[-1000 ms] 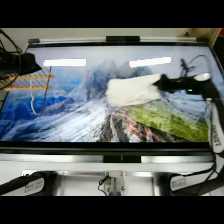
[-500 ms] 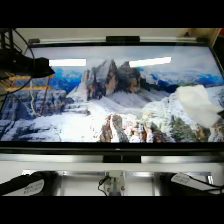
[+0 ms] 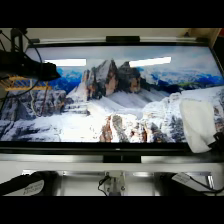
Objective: Fold the shirts.
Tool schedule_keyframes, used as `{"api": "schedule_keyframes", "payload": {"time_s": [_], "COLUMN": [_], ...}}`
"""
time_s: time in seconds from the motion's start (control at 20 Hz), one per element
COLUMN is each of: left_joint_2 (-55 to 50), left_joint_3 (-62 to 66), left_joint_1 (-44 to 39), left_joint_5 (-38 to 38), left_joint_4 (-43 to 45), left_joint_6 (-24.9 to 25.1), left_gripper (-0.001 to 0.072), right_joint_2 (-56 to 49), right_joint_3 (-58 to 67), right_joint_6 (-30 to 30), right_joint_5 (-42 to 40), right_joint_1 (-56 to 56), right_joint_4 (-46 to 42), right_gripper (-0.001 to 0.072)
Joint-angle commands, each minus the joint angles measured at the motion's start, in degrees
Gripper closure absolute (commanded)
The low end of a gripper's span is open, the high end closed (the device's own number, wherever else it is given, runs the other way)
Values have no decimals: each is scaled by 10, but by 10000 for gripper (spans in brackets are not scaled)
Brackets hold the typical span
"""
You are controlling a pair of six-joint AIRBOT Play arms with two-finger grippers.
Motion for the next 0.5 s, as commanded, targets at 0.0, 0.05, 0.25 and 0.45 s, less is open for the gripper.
{"api": "schedule_keyframes", "payload": {"time_s": [0.0, 0.05, 0.25, 0.45], "left_joint_2": [0, 0, 0, 0], "left_joint_3": [-1, -1, -1, 0], "left_joint_1": [-1, -1, -1, -1], "left_joint_5": [1, 1, 1, -10], "left_joint_4": [0, 0, 0, 1], "left_joint_6": [2, 2, 2, 14], "left_gripper": [677, 677, 676, 677], "right_joint_2": [9, 9, 10, 66], "right_joint_3": [-14, -17, -26, 45], "right_joint_6": [26, 26, 41, 43], "right_joint_5": [5, 7, 11, 33], "right_joint_1": [-4, -4, -4, -1], "right_joint_4": [-105, -119, -132, -158], "right_gripper": [654, 654, 37, 33]}}
